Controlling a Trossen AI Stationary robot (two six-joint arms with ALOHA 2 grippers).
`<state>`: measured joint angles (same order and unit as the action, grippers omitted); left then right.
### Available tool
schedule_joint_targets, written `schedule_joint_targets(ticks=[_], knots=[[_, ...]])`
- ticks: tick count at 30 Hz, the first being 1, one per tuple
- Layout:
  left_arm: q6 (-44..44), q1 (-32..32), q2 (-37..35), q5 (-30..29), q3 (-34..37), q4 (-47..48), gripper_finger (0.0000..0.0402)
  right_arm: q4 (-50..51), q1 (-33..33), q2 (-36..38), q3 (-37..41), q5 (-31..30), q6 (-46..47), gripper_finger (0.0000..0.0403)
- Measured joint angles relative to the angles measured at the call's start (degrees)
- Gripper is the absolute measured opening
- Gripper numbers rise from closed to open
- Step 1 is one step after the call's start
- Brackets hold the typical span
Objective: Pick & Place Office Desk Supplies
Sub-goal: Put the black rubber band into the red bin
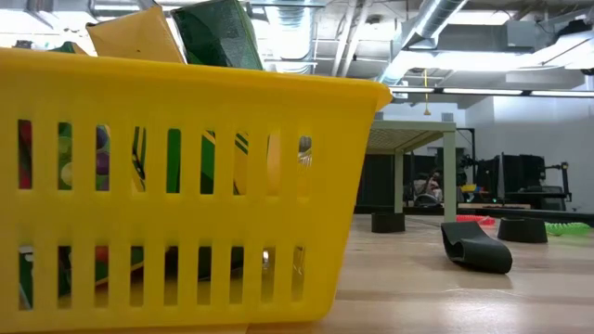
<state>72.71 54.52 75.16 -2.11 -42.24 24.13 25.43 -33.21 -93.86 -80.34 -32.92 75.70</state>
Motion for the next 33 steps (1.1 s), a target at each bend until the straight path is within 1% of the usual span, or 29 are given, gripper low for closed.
schedule_joint_targets(ticks=[4,6,9,13,17,21,24,27,30,33], knots=[[0.0,0.0,0.0,0.3,0.0,1.6,0.0237,1.6,-0.7,0.0,0.0,0.0,1.2,0.0194],[-0.2,0.0,0.0,0.4,0.0,1.5,0.0252,2.9,-1.2,0.0,0.0,-0.1,2.4,0.0194],[-0.2,0.0,-0.8,-0.5,0.0,1.6,0.0261,6.0,-1.8,0.0,0.0,-0.2,5.1,0.0194],[-0.3,0.0,-3.9,-3.5,0.0,2.0,0.0259,12.0,-2.5,0.0,0.0,-0.5,11.5,0.0194],[-1.5,0.0,-9.4,-8.5,0.0,2.6,0.0247,18.6,-3.2,-0.3,0.0,0.3,19.7,0.0194],[-4.4,0.0,-16.7,-15.6,0.0,2.3,0.0233,24.0,-3.8,-2.5,0.0,4.7,25.6,0.0194],[-6.3,-0.7,-22.0,-21.0,0.0,2.3,0.0224,30.5,-4.0,-5.6,0.0,9.2,32.9,0.0194],[-7.8,-1.8,-26.6,-25.2,0.0,2.0,0.0219,36.7,-4.3,-9.0,0.0,13.5,40.0,0.0194],[-10.9,-3.4,-30.1,-27.6,0.0,0.8,0.0219,40.3,-4.0,-11.8,0.0,15.7,44.6,0.0194],[-13.9,-5.8,-32.2,-27.9,0.0,-0.8,0.0222,41.0,-3.2,-13.9,0.0,17.2,46.1,0.0194]])
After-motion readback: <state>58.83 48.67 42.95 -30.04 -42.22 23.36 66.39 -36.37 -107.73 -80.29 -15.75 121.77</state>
